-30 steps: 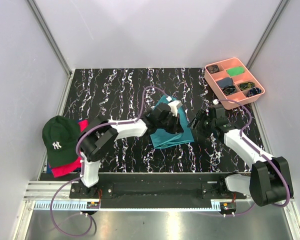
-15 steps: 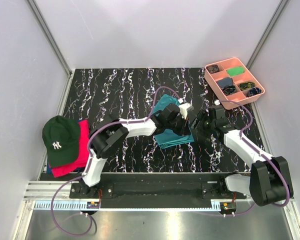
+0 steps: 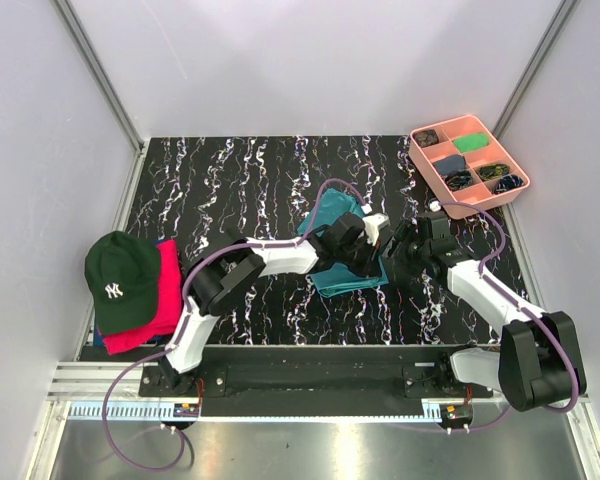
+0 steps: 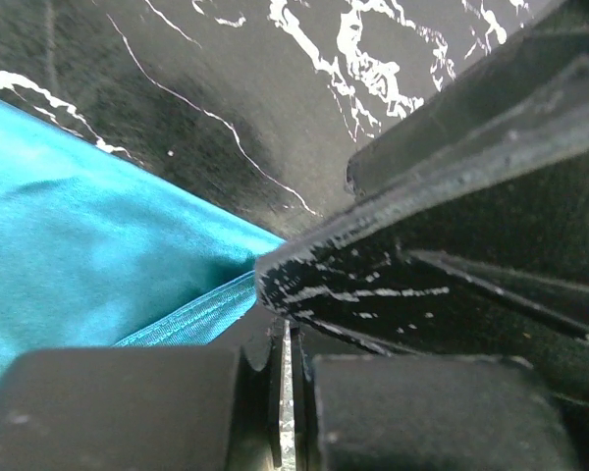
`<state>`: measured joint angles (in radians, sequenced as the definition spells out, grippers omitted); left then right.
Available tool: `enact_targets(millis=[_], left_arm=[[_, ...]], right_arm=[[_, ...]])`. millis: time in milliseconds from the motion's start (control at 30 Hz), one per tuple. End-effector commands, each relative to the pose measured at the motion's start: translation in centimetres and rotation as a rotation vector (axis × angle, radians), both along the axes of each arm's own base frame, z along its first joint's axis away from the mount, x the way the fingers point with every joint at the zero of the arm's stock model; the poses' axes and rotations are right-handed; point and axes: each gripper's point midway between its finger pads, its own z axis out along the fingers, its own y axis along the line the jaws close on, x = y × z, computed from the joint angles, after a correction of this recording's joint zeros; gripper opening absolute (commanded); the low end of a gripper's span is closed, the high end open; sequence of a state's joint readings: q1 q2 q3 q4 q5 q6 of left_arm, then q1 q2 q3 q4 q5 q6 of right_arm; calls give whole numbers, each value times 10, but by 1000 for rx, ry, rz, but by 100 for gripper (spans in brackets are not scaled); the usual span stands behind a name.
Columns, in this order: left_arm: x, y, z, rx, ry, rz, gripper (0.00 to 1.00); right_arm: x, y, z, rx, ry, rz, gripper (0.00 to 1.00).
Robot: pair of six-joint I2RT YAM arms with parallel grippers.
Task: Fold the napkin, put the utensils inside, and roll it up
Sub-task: Fold the napkin
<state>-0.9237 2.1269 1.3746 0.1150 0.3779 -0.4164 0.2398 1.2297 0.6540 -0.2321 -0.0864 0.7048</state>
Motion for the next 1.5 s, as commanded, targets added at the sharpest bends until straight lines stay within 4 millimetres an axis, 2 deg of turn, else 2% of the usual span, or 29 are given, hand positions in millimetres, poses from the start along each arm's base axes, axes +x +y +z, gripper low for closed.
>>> enact_targets(millis=[0,233,600,733,800,833,900,933,1000,1033,1167,1200,1267,1300,1367,1400,1433,1467], left_arm=[[-5,-17,14,-54,-50,-58,0],[-11,-21,8,-44,-57,-80,0],[-3,-31,6,-48,-56,-55,0],[0,-34,14,-63,-61,-41,0],[1,-34,18,-67,-59,-32,7],[1,-34,23,-74,-62,-29,22],[0,-33,29,-77,-66,-24,37],[1,-32,39,-90,-78,-24,45],[-1,-29,46,-97,-88,-25,55],[-1,-28,59,-114,-103,-21,63],[-6,-22,82,-145,-127,-30,72],[-9,-21,93,-166,-134,-38,74],[-14,-17,97,-174,-128,-40,77],[-15,-14,109,-192,-137,-38,78],[-19,-8,112,-199,-132,-32,80],[-20,-4,124,-216,-145,-22,80],[-21,-1,127,-216,-146,-14,81],[-23,7,121,-196,-130,3,81]], right_arm=[[7,1,1,3,-22,-11,70],[7,2,-1,10,-17,-5,70],[8,6,0,22,-12,7,70],[7,6,2,29,-18,6,70],[8,8,5,37,-23,9,71],[7,8,8,40,-29,10,71],[8,6,16,33,-48,16,71],[8,4,19,27,-53,13,72],[10,-5,28,3,-66,2,74],[10,-9,31,-2,-69,-4,76],[12,-11,40,16,-76,16,77],[12,-9,36,18,-65,28,77],[12,-3,33,37,-43,61,77],[11,0,23,37,-11,81,77],[9,8,17,64,18,129,76],[8,10,7,63,47,146,76],[8,11,4,69,58,158,75],[7,14,0,73,67,179,75]])
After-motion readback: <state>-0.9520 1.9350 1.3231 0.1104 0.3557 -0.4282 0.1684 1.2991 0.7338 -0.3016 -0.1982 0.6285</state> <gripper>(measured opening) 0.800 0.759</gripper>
